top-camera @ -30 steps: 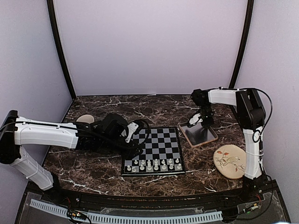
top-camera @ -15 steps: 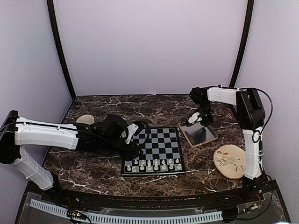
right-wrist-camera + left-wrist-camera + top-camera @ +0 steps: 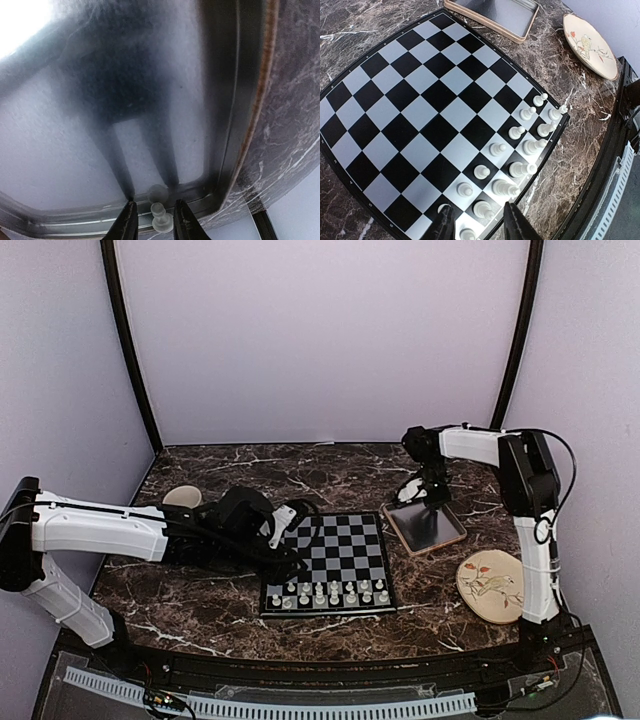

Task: Set up the chess pieces on the board
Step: Pick up the pawn from the storage box.

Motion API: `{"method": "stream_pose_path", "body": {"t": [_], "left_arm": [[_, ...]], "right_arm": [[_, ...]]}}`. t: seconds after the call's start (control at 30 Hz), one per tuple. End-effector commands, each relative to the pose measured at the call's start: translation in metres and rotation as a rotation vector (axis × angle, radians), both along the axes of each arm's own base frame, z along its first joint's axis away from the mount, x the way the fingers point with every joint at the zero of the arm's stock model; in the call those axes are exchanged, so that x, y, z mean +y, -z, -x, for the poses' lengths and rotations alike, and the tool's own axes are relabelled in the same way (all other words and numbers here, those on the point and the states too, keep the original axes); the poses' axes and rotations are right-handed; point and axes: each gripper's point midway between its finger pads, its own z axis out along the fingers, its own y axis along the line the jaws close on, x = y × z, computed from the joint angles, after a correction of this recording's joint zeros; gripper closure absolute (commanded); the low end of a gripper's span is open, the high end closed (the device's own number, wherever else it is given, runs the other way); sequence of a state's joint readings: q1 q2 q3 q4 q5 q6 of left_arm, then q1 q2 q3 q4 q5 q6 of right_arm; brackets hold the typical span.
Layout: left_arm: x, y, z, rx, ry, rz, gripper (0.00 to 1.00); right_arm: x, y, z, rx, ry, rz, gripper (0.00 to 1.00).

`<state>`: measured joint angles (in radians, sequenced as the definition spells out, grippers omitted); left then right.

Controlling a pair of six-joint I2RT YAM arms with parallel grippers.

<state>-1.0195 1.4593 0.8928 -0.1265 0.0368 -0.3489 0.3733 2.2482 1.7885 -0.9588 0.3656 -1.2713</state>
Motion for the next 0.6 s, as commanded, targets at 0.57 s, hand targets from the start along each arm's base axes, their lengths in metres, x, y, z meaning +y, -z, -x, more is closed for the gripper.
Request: {"method": "stream_pose_path", "body": {"t": [0.57], "left_arm": [[0.001,-0.002,0.005,-0.007,0.005,0.028,0.65]], "right_arm": [[-0.018,0.023,-0.007,0.05,0.064,0.112,0.79]]}}
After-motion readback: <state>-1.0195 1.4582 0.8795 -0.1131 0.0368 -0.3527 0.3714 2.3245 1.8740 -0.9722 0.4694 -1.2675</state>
